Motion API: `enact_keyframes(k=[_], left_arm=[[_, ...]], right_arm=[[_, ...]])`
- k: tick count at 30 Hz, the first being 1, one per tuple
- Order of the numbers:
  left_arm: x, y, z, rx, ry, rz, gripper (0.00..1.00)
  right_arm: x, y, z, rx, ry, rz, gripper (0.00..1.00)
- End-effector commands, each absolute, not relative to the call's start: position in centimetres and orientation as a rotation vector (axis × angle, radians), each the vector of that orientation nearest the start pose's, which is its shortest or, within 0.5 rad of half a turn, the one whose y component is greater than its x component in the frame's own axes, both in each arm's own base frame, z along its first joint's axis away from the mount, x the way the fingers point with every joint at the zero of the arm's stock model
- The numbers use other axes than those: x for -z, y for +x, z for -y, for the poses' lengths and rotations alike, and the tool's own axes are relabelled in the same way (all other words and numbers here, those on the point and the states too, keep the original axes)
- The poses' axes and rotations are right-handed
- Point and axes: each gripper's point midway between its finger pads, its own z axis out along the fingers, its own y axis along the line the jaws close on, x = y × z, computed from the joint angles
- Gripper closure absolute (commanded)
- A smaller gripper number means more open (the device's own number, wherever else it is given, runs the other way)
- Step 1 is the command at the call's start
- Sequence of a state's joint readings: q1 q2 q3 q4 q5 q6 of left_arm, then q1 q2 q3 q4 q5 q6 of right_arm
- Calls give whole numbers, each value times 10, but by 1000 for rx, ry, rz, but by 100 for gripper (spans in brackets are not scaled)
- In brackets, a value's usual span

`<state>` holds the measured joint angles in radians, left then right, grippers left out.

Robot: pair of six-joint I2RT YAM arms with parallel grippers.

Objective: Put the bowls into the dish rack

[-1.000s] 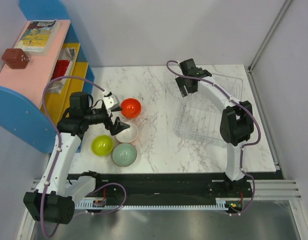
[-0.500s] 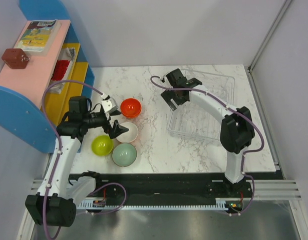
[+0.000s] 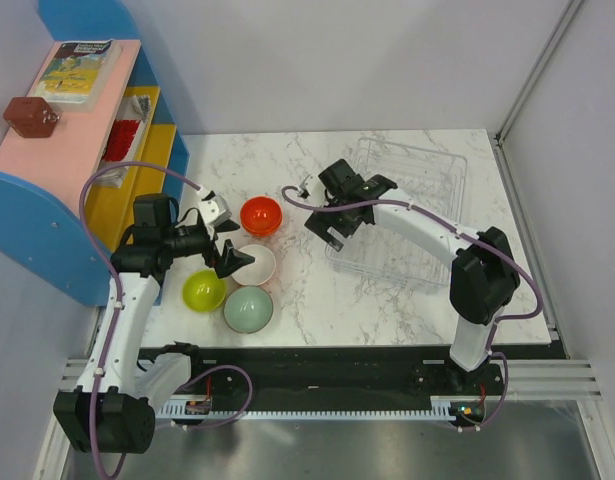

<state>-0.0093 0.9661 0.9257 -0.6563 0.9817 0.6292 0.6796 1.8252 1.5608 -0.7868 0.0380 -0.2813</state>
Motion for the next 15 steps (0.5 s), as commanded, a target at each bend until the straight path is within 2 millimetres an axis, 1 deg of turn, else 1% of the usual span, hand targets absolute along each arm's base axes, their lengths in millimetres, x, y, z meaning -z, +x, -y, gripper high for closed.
enact_keyframes(k=[1, 5, 7, 8, 9, 12, 15], left_arm=[[-239, 237, 138, 735, 1093, -1637, 0], [-238, 237, 138, 740, 1092, -1641, 0], [-238, 237, 139, 744, 1095, -1637, 0], [-237, 236, 139, 748, 1093, -1639, 0], [-237, 236, 139, 749, 1096, -1635, 0], [-237, 236, 140, 752, 1097, -1633, 0], [-237, 235, 140, 754, 1098, -1633, 0]], right_arm=[[-134, 321, -279, -206, -1325, -2261, 2], [-125, 293, -291, -248, -1476, -2233, 2], [-122, 280, -291, -259, -1548, -2224, 2], [-121, 270, -294, -288, -1593, -2220, 2], [-120, 264, -294, -299, -1625, -2214, 2], [-121, 252, -297, -326, -1683, -2195, 2], [-120, 241, -295, -351, -1742, -2187, 2]])
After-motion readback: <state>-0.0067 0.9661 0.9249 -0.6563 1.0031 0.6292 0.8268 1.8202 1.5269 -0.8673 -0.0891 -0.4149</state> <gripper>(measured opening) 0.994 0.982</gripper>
